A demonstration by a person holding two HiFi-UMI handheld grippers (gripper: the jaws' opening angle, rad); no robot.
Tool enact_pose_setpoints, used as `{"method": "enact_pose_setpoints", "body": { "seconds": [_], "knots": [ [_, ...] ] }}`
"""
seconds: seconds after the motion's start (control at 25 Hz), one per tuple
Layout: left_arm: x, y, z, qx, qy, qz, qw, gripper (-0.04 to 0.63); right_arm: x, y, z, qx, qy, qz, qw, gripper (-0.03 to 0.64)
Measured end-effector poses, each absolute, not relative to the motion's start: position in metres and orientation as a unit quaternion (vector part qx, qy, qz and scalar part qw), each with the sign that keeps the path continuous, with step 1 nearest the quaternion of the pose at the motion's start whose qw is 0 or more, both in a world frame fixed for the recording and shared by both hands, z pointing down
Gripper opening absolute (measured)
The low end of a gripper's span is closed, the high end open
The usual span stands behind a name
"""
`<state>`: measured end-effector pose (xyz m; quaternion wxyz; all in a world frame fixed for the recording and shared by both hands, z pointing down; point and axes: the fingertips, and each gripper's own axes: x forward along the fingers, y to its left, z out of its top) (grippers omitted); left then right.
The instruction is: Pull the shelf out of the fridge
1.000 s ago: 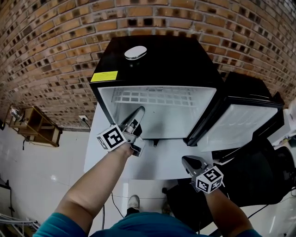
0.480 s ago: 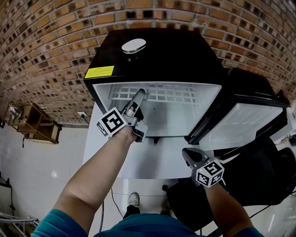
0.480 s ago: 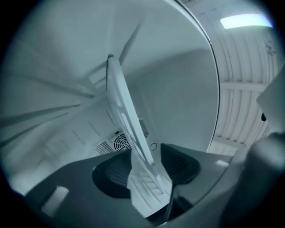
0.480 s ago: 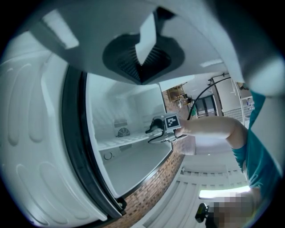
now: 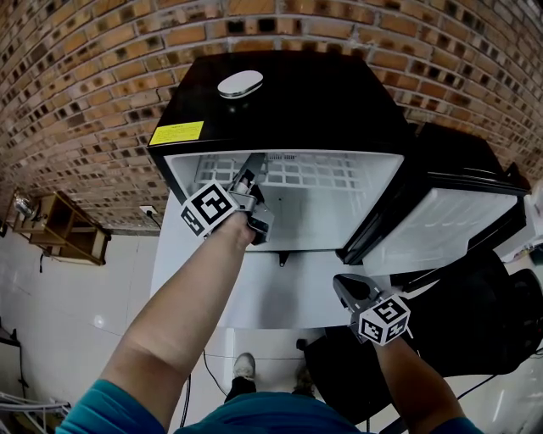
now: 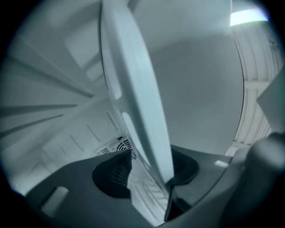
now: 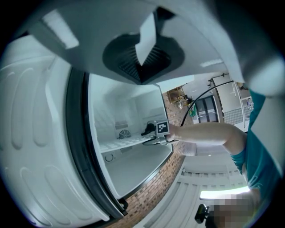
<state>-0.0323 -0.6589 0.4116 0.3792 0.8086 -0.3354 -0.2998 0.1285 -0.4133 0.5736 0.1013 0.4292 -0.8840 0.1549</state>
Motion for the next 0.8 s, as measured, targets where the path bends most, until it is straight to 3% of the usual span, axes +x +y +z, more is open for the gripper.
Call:
{"method": "enact_pose_setpoints", "body": {
  "seconds": [0.24,0.48,0.8],
  "knots": [
    [-0.033,-0.66,0.41,0.809,-0.35,-0.297,0.367,0.127,0.133,-0.409,0.576,0.431,-0.883,0.157,0.104,0.003],
    [-0.035,-0.661,0.414,0.785,-0.368,-0.302,0.397,0.06,0.136,-0.407,0.577,0.433,-0.882,0.159,0.103,0.003],
    [-0.038,-0.652,0.416,0.763,-0.373,-0.317,0.423,0.038,0.136,-0.401,0.575,0.431,-0.883,0.156,0.103,0.003]
  ]
}}
